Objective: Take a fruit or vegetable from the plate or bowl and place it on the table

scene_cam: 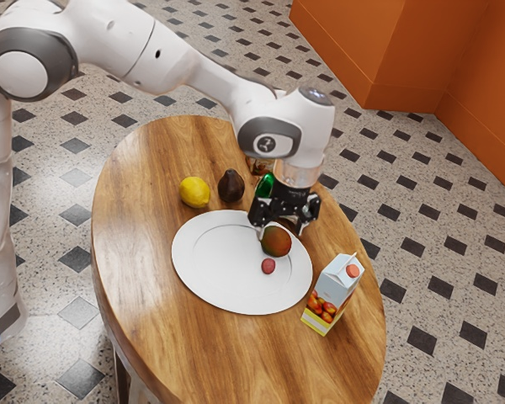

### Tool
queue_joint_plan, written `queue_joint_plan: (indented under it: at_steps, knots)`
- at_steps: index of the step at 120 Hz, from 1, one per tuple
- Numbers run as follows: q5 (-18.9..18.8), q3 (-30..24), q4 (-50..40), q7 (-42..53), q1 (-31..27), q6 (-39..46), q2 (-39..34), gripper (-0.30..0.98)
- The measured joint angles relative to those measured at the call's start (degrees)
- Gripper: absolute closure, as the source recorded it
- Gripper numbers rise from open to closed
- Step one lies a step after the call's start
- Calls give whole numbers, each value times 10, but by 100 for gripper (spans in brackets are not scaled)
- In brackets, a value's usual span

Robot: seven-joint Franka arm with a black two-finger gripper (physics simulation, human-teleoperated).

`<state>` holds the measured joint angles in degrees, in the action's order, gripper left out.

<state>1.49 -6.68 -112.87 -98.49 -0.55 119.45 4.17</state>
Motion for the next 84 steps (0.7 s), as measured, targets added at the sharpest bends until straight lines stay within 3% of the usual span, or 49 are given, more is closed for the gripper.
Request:
queue_joint_plan:
  at_steps: [84]
  knots:
    - [1,-1,-19,3,1,24,10,3]
